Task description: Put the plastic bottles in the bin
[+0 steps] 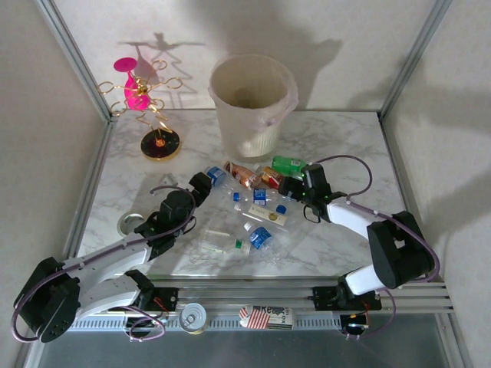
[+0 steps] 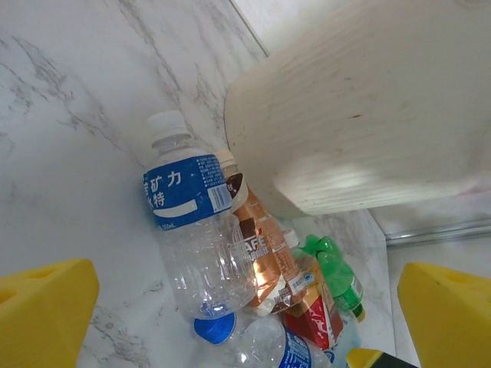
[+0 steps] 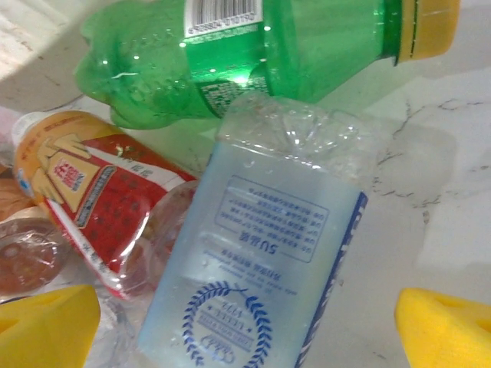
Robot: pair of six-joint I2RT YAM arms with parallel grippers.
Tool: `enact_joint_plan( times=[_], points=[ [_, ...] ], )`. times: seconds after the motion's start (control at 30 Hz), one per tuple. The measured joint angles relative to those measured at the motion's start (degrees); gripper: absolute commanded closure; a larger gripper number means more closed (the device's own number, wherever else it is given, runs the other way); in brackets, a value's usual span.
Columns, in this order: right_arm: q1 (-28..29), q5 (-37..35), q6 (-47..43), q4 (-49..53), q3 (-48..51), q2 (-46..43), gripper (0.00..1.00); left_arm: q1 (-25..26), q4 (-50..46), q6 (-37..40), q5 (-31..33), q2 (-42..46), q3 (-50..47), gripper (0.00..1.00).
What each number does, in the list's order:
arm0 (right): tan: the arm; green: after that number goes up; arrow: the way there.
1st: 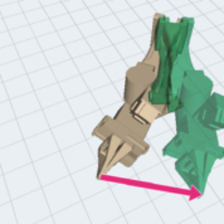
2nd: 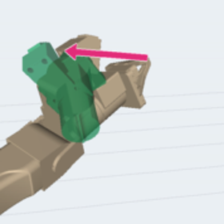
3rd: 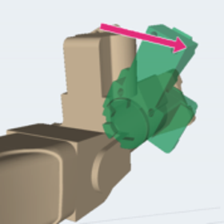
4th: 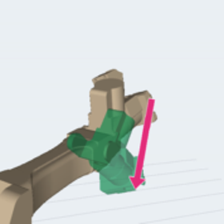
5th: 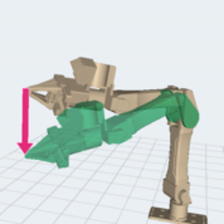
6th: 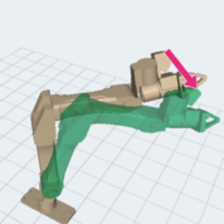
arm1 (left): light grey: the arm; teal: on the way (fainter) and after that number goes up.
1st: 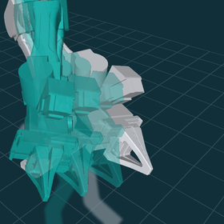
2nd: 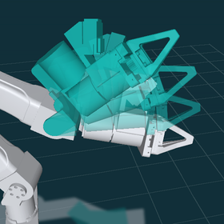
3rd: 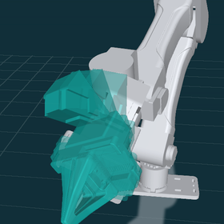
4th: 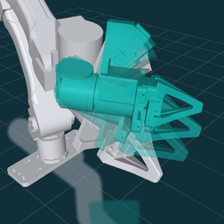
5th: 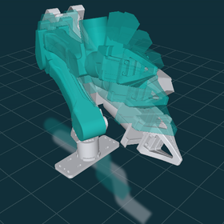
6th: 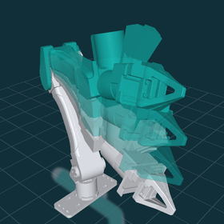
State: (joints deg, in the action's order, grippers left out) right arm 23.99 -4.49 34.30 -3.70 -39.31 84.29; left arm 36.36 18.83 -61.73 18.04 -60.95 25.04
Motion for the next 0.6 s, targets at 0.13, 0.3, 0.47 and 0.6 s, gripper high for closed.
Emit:
enact_joint_plan(
  times=[0.13, 0.3, 0.47, 0.6],
  points=[
    [-0.5, 0.0, 0.0, 0.1, 0.0, 1.4, 0.01, 0.1, 0.3, -0.5, -1.2, -1.5, 0.0, 0.0],
    [-1.2, 0.0, 0.0, 0.0, 0.1, 1.4, 0.01, 0.3, 0.7, -0.9, -1.8, -2.4, 0.0, 0.0],
    [-2.5, -0.1, 0.0, 0.1, 1.5, 0.0, 0.01, 0.4, 0.7, -0.9, -2.0, -3.3, 0.3, 0.0],
    [-3.5, -0.1, -0.2, 0.3, 2.6, -1.5, 0.02, 0.5, 0.9, -0.9, -2.1, -3.8, 0.9, 0.0]
  ],
)
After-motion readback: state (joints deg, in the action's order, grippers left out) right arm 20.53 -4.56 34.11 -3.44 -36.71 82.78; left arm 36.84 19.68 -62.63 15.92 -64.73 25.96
